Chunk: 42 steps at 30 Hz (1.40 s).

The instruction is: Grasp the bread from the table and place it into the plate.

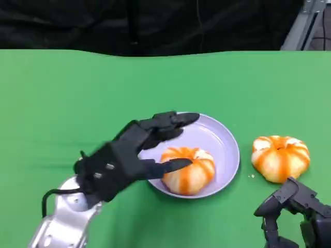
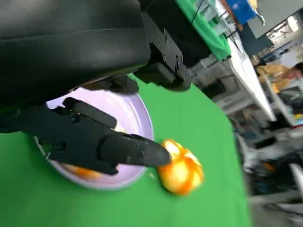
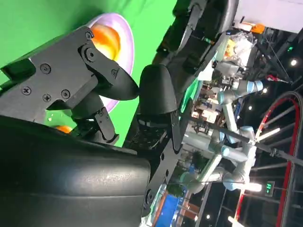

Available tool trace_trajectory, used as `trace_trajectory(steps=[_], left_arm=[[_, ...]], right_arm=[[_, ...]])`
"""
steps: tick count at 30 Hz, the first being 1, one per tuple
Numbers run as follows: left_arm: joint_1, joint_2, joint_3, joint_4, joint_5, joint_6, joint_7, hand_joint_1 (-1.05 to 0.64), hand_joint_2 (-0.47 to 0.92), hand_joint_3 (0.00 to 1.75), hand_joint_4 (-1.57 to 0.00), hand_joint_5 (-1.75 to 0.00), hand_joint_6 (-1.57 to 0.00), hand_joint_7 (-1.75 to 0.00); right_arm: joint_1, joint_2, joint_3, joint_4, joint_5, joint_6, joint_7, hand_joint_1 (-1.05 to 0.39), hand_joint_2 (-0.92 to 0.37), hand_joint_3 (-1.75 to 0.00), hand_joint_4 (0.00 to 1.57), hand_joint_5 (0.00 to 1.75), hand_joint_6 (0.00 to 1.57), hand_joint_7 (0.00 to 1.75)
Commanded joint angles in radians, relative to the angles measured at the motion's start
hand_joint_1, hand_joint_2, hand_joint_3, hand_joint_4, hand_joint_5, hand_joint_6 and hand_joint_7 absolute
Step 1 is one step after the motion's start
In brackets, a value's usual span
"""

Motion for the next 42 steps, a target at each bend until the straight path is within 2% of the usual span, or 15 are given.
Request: trace_trajectory(steps=[1,3,4,5,6,7,9,12,13,15,18,21,30,34,42], left_arm=[[0.014,0.014,0.021,-0.039,-0.037,0.035,-0.030,-0.10,0.92,0.26,-0.65,-0.27,-0.67,-0.14],[0.014,0.015,0.021,-0.043,-0.038,0.040,-0.032,-0.10,0.92,0.26,-0.65,-0.26,-0.68,-0.14],[0.069,0.027,0.084,-0.126,-0.200,0.145,-0.095,-0.10,0.92,0.26,-0.65,-0.26,-0.68,-0.14],[0.110,0.037,0.132,-0.191,-0.324,0.228,-0.142,0.02,0.83,0.63,-0.88,-0.67,-0.95,-0.45],[0.138,0.046,0.165,-0.238,-0.411,0.290,-0.174,0.08,0.63,1.12,-0.89,-1.14,-0.96,-0.94],[0.152,0.052,0.184,-0.268,-0.460,0.330,-0.190,0.11,0.55,1.29,-0.90,-1.30,-0.95,-1.14],[0.155,0.060,0.191,-0.289,-0.481,0.366,-0.190,0.12,0.49,1.44,-0.90,-1.44,-0.93,-1.30],[0.156,0.068,0.198,-0.310,-0.500,0.401,-0.188,0.13,0.48,1.47,-0.90,-1.47,-0.93,-1.35],[0.214,0.076,0.245,-0.345,-0.588,0.446,-0.208,0.13,0.48,1.47,-0.90,-1.48,-0.92,-1.35],[0.287,0.089,0.307,-0.393,-0.705,0.508,-0.231,0.05,0.50,1.53,-0.97,-1.69,-0.93,-1.57],[0.349,0.116,0.354,-0.436,-0.782,0.564,-0.234,0.06,0.54,1.52,-0.99,-1.74,-0.90,-1.70],[0.376,0.131,0.372,-0.454,-0.804,0.574,-0.237,0.07,0.57,1.51,-0.99,-1.75,-0.88,-1.74],[0.379,0.139,0.372,-0.458,-0.816,0.577,-0.230,0.08,0.58,1.49,-0.99,-1.75,-0.87,-1.75],[0.475,0.157,0.429,-0.392,-0.835,0.513,-0.349,0.04,0.58,1.57,-1.08,-1.75,-0.94,-1.75],[0.487,0.159,0.438,-0.376,-0.825,0.504,-0.361,0.04,0.57,1.61,-1.10,-1.75,-0.96,-1.75]], right_arm=[[-0.001,-0.005,-0.006,0.005,0.010,-0.016,-0.009,-0.13,-0.51,-1.20,0.84,1.75,0.75,1.51],[-0.001,-0.005,-0.006,0.005,0.010,-0.016,-0.009,-0.13,-0.50,-1.21,0.84,1.75,0.75,1.51],[0.001,-0.006,-0.005,-0.004,0.011,-0.006,-0.005,-0.13,-0.50,-1.21,0.84,1.75,0.75,1.51],[0.003,-0.006,-0.004,-0.011,0.011,0.002,-0.003,-0.13,-0.51,-1.21,0.84,1.75,0.76,1.51],[0.004,-0.006,-0.003,-0.016,0.011,0.007,-0.001,-0.12,-0.51,-1.21,0.84,1.75,0.76,1.51],[0.005,-0.006,-0.003,-0.018,0.011,0.010,0.000,-0.12,-0.51,-1.21,0.84,1.75,0.76,1.51],[0.005,-0.006,-0.003,-0.019,0.011,0.010,0.000,-0.12,-0.51,-1.20,0.84,1.75,0.75,1.51],[0.005,-0.006,-0.003,-0.020,0.011,0.011,0.000,-0.12,-0.51,-1.20,0.84,1.75,0.75,1.51],[0.002,-0.008,-0.005,-0.016,0.014,0.012,0.001,-0.12,-0.51,-1.20,0.84,1.75,0.75,1.51],[-0.001,-0.010,-0.007,-0.011,0.017,0.013,0.002,-0.13,-0.51,-1.20,0.84,1.75,0.76,1.52],[-0.003,-0.009,-0.006,-0.009,0.020,0.013,0.004,-0.12,-0.51,-1.20,0.83,1.75,0.75,1.51],[0.000,-0.009,-0.004,-0.017,0.022,0.027,0.007,-0.12,-0.52,-1.20,0.83,1.75,0.75,1.52],[0.001,-0.010,-0.003,-0.020,0.023,0.031,0.007,-0.12,-0.53,-1.19,0.83,1.75,0.74,1.52],[-0.010,-0.018,-0.009,0.005,0.038,0.015,0.013,-0.13,-0.52,-1.19,0.83,1.75,0.74,1.52],[-0.004,-0.017,-0.009,-0.007,0.040,0.024,0.018,-0.11,-0.52,-1.19,0.83,1.75,0.74,1.51]])
